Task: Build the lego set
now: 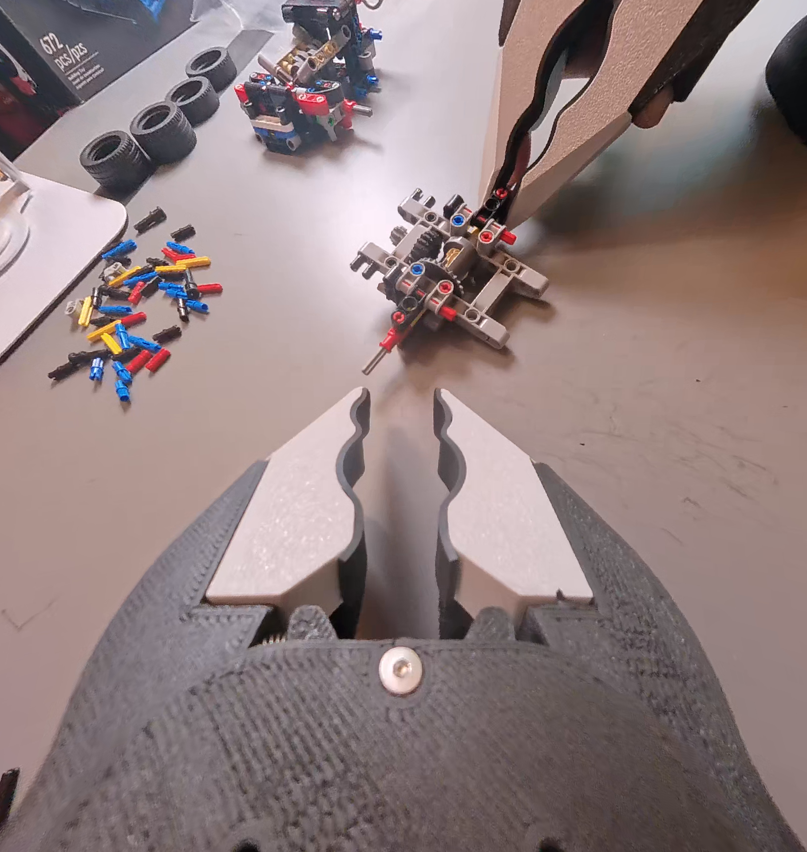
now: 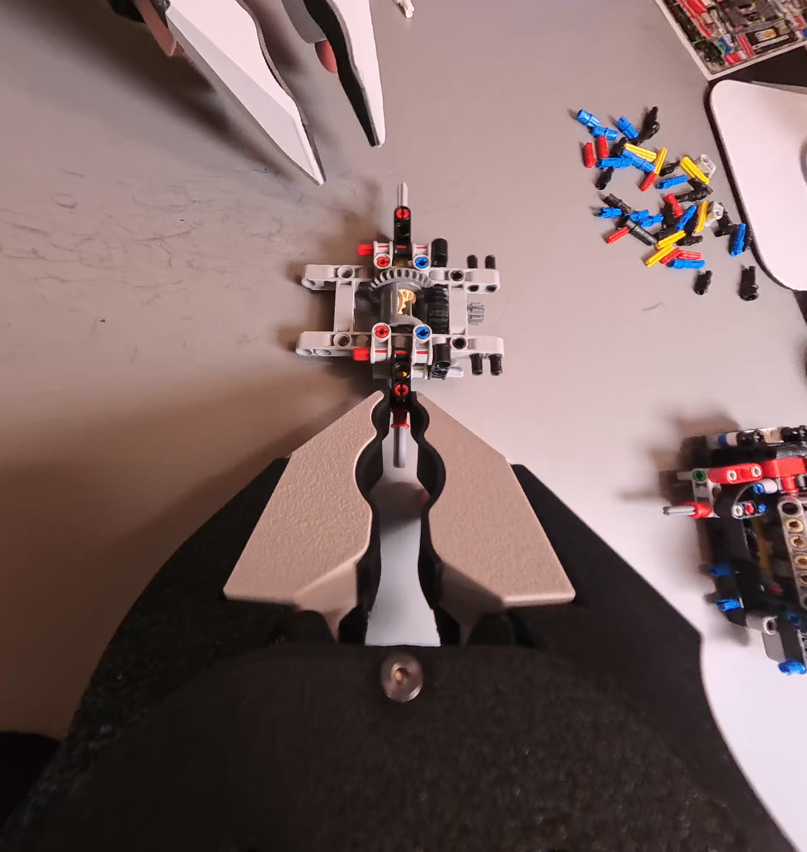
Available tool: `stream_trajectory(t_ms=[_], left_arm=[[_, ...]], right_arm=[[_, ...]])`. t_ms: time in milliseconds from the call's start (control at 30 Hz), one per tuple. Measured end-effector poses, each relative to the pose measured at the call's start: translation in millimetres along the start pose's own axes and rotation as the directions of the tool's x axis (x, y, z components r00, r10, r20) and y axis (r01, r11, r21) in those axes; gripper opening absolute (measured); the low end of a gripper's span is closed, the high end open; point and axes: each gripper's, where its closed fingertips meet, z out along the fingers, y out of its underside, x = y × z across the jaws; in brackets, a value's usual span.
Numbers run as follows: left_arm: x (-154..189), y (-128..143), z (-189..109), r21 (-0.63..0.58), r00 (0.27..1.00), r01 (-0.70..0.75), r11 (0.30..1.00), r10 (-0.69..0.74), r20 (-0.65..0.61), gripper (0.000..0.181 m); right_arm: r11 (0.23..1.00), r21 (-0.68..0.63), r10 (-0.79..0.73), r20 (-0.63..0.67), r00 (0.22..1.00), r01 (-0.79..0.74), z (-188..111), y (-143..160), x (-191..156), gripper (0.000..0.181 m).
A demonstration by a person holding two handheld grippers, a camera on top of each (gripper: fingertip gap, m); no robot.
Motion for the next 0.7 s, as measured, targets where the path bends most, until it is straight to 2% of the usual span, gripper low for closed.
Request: stream_trajectory(t_ms=[133,233,400,500,633,700], left_arm=[[1.2,0.1,0.7,-0.004,1.0,-0.006,1.0,0.006,0.003,0.027],[1.5,1.5,1.5,-0.013,1.0,-0.009,1.0,0.009,0.004,0.03],[13.4,5.0,3.3,-0.038,0.997,-0.042,0.998,0.04,-0.06,0.039],[22.5,5.7,4.4,-0.046,0.993,-0.078,0.996,0.074,-0.089,0.033],[31.2,6.5,4.7,-0.053,0.988,-0.107,0.993,0.1,-0.12,0.006],[34.2,5.1,4.3,-0.05,0.987,-0.083,0.995,0.075,-0.143,0.004]], right_arm=[[1.0,0.001,-0.022,0.011,1.0,0.022,-1.0,-0.8,-5.9,0.006],[0.997,0.058,-0.05,0.06,0.997,0.047,-2.9,-7.9,-16.5,0.006],[0.995,0.088,-0.061,0.125,0.99,0.05,-4.6,-10.0,-28.4,0.006],[0.992,0.114,-0.065,0.154,0.986,0.048,-4.8,-11.8,-33.5,0.006],[0.992,0.112,-0.066,0.137,0.988,0.051,-3.5,-11.3,-31.4,0.006],[0.994,0.102,-0.06,0.096,0.994,0.05,-2.2,-10.0,-24.4,0.008]])
